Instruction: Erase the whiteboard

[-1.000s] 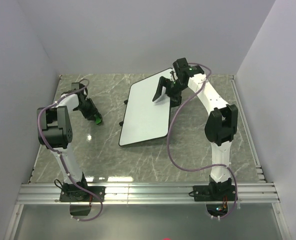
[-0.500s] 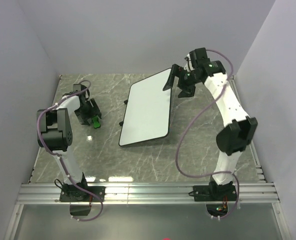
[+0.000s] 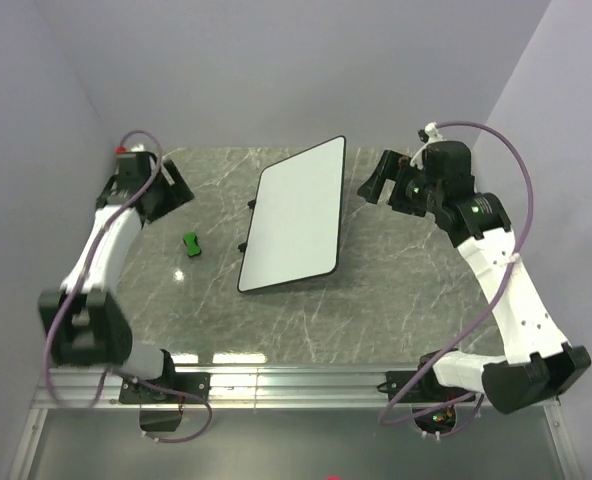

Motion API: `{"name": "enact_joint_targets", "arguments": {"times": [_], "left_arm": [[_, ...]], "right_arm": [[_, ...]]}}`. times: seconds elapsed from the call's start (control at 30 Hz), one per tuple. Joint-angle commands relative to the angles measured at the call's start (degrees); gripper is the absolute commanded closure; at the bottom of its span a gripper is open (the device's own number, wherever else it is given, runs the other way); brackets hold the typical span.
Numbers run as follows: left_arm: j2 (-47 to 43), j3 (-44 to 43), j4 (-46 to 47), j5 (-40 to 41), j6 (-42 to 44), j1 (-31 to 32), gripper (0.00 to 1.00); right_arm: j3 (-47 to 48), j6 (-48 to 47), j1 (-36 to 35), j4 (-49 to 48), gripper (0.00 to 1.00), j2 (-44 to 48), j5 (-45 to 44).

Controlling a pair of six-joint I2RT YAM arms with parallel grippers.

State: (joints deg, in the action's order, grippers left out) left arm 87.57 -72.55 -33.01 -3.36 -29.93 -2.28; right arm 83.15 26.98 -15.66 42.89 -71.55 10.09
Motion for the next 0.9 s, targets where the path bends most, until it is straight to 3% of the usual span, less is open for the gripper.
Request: {"name": "enact_joint_targets", "arguments": {"times": [0.0, 0.17, 0.33, 0.7, 0.77, 0.87], "left_arm": [[-15.7, 5.2, 9.9, -0.8, -2.1, 1.2, 0.15], [-21.4, 4.7, 6.0, 7.4, -3.0, 2.0, 0.19], [-21.9, 3.2, 5.2, 6.7, -2.1, 2.0, 0.19], [-22.5, 2.7, 5.9, 4.9, -1.9, 1.9, 0.19], [-21.9, 2.0, 5.9, 4.7, -1.6, 1.9, 0.19], [-20.8, 0.5, 5.8, 4.8, 0.7, 3.5, 0.17]], "right_arm": [[-2.6, -2.4, 0.8, -4.6, 0.0, 3.5, 1.3], [-8.3, -0.2, 0.8, -9.1, 0.0, 10.3, 1.0], [-7.6, -0.3, 0.6, -7.2, 0.0, 11.3, -2.3], [-7.7, -1.6, 0.6, -7.7, 0.0, 12.9, -0.8], [-7.9, -2.1, 0.6, -8.7, 0.07, 13.3, -0.2], [-7.0, -1.2, 0.7, -7.7, 0.07, 12.4, -1.5]]}}
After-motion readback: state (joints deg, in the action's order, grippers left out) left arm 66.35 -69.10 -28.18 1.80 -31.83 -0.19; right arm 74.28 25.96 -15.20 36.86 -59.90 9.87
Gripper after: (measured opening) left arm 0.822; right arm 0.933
